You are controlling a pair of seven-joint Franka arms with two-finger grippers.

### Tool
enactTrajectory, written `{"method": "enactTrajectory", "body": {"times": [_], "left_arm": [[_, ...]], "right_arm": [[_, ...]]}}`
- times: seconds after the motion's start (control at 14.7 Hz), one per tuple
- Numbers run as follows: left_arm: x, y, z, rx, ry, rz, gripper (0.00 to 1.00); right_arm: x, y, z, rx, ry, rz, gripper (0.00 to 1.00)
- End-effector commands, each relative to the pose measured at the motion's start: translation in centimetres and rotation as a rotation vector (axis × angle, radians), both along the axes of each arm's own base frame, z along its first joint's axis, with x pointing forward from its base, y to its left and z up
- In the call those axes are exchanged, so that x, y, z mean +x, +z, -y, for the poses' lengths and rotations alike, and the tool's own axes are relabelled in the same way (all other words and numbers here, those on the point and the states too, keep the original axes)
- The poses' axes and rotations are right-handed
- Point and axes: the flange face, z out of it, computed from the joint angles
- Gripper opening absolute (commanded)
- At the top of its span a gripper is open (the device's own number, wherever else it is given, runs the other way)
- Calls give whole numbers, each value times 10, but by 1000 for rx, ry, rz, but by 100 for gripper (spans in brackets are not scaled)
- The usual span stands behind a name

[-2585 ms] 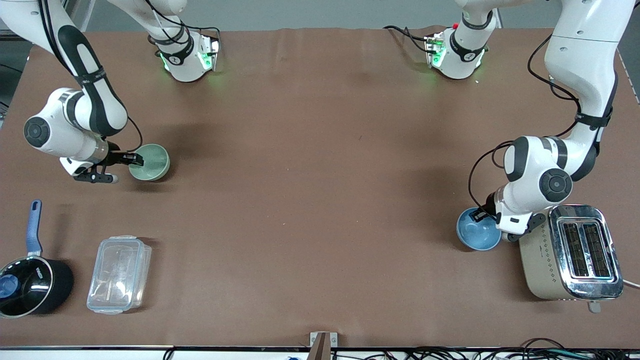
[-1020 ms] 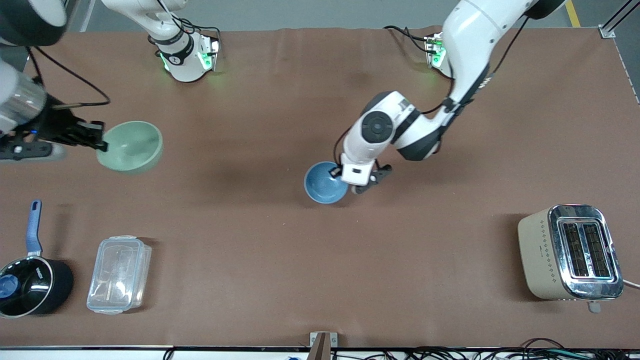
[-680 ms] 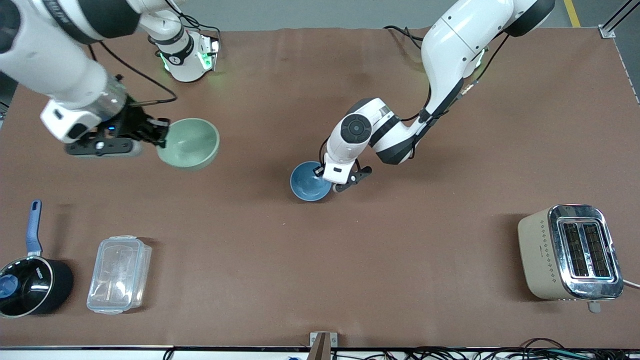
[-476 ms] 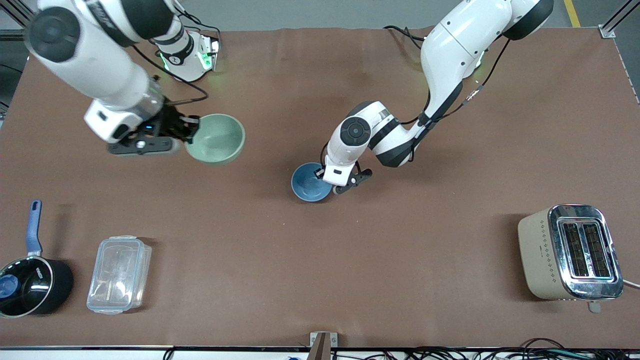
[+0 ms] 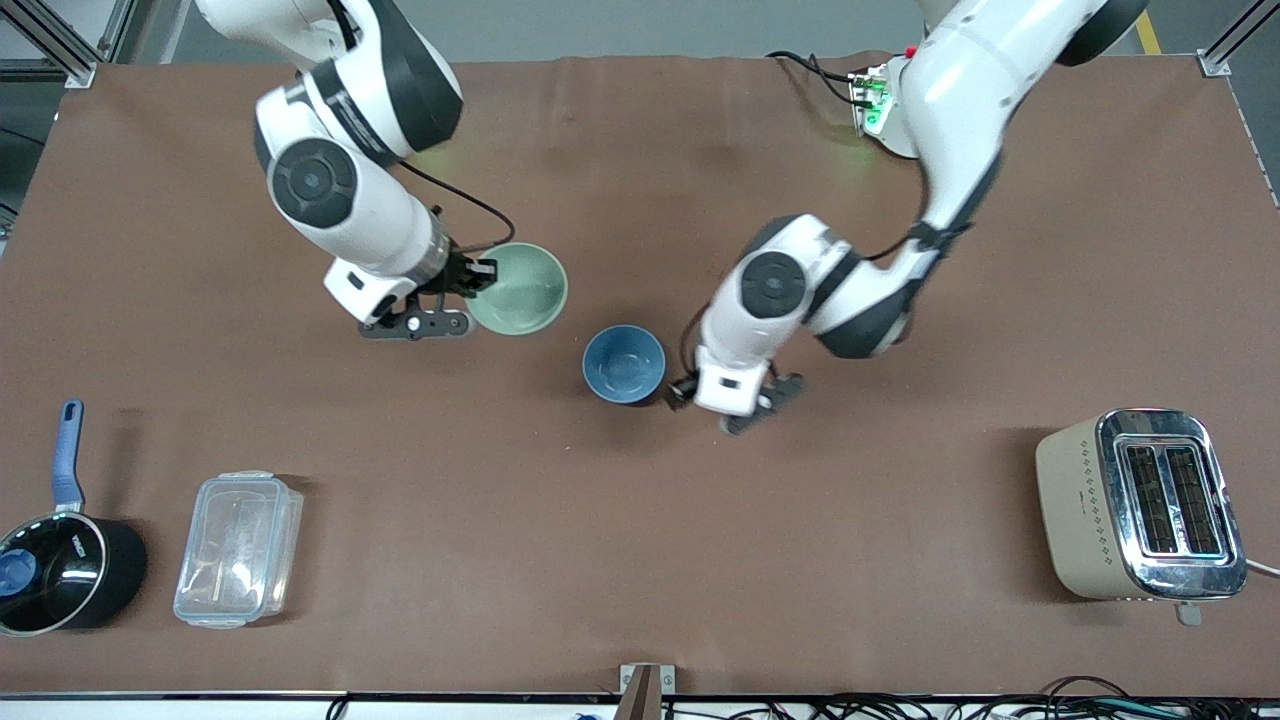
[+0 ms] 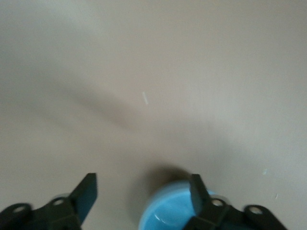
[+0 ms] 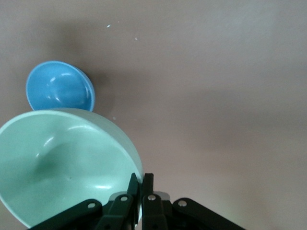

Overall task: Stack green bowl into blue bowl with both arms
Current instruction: 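Release the blue bowl with the left gripper while the right gripper moves the green bowl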

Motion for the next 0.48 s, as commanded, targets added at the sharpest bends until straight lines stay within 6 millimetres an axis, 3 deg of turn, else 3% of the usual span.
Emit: {"method": "enactTrajectory", "body": {"times": [0.0, 0.14, 0.41], "left_arm": [[40, 69, -86, 59, -56, 56, 100], [55, 110, -140, 75, -104, 118, 100], [50, 179, -228, 170, -270, 125, 100]], "right_arm": [[-4, -37, -35, -15, -147, -13, 2], [-16, -72, -73, -50, -262, -18, 2], [-22, -109, -106, 30, -370, -59, 3]]}}
